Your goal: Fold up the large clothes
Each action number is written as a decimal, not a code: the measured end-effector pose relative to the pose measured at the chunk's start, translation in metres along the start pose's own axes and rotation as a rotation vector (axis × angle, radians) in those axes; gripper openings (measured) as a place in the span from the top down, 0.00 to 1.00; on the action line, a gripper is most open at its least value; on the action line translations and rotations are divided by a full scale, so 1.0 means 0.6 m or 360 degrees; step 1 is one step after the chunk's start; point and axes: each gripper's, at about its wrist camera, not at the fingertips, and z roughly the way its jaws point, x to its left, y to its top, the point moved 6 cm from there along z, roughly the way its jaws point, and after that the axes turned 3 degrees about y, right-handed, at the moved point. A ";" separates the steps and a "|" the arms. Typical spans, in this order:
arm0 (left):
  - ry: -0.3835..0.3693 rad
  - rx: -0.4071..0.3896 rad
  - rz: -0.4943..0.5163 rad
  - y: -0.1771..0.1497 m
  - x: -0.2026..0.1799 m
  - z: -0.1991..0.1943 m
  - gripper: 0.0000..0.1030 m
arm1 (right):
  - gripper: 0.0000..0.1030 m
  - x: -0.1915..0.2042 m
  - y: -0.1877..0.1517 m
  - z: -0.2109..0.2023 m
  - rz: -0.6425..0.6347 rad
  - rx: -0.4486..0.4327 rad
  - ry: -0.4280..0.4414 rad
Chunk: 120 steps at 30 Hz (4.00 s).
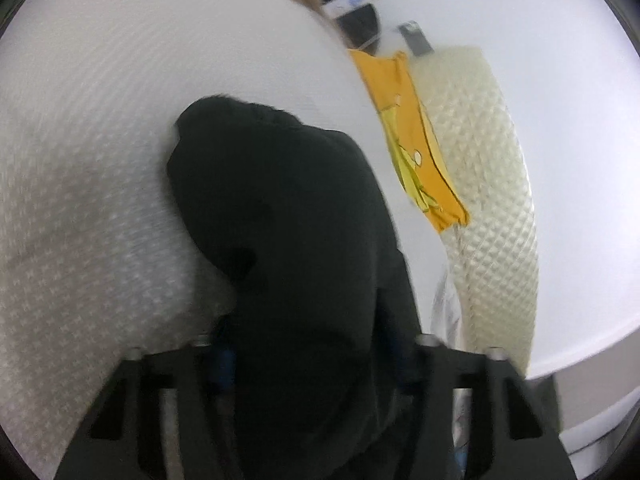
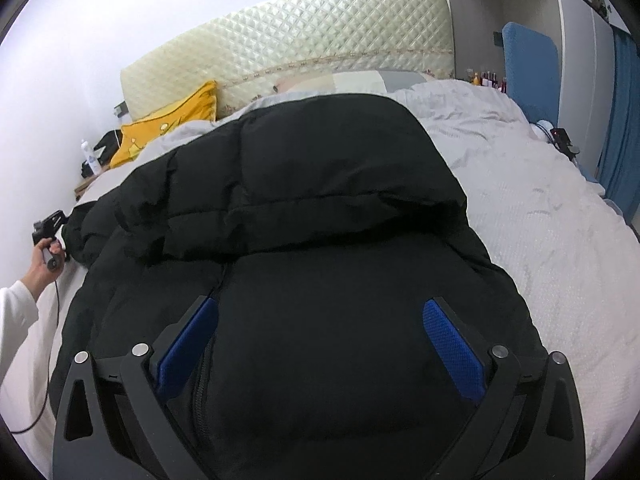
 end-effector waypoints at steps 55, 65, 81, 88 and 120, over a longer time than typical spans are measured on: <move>-0.0056 -0.0628 0.1657 -0.805 -0.715 -0.598 0.93 | 0.00 -0.141 0.025 -0.199 0.0050 -0.0282 0.0081; -0.0114 -0.0364 0.1930 -1.089 -0.779 -0.411 0.92 | 0.00 -0.191 0.029 -0.172 0.0170 -0.0258 0.0105; 0.0100 0.0111 0.2150 -1.348 -0.680 -0.123 0.93 | 0.00 -0.247 0.011 -0.070 0.0267 -0.0141 0.0139; 0.0131 0.0133 0.2232 -1.251 -0.672 -0.125 0.90 | 0.00 -0.223 0.028 -0.062 0.0207 -0.0160 0.0190; 0.0275 -0.0051 0.1812 -0.886 -0.537 -0.214 0.00 | 0.41 -0.019 0.244 0.074 -0.0169 -0.0228 0.0292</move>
